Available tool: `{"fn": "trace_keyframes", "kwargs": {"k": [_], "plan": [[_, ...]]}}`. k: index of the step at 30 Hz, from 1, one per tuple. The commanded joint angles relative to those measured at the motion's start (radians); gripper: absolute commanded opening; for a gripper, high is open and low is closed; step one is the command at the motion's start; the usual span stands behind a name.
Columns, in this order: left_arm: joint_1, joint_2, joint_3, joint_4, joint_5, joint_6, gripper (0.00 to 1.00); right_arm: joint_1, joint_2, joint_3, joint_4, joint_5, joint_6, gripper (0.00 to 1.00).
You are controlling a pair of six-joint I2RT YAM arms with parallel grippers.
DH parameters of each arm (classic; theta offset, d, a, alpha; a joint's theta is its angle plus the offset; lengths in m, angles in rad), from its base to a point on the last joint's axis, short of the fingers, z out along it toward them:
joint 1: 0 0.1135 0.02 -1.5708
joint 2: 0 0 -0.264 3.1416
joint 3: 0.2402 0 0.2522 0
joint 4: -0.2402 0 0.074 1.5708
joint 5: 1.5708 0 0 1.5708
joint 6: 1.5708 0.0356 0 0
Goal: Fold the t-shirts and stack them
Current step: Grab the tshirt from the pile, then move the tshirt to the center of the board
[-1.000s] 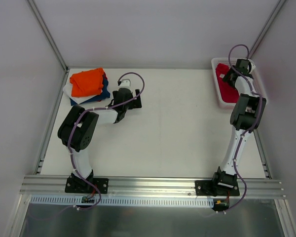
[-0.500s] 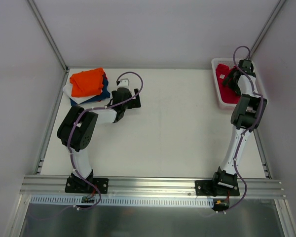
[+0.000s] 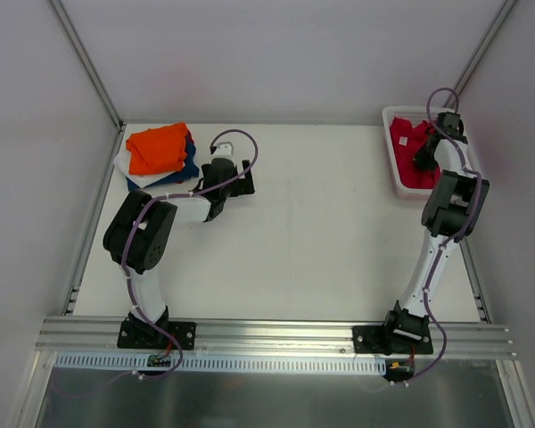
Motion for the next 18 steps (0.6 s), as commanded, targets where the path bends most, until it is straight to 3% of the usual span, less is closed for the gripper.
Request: {"fn": "trace_keyframes", "kwargs": {"k": [1, 18], "plan": [[0.008, -0.051, -0.001, 0.03, 0.016, -0.01, 0.99, 0.036, -0.154, -0.049, -0.019, -0.002, -0.017, 0.0], [0.013, -0.049, 0.0, 0.027, 0.021, -0.015, 0.99, 0.31, -0.875, -0.174, 0.062, 0.121, -0.207, 0.0]]}}
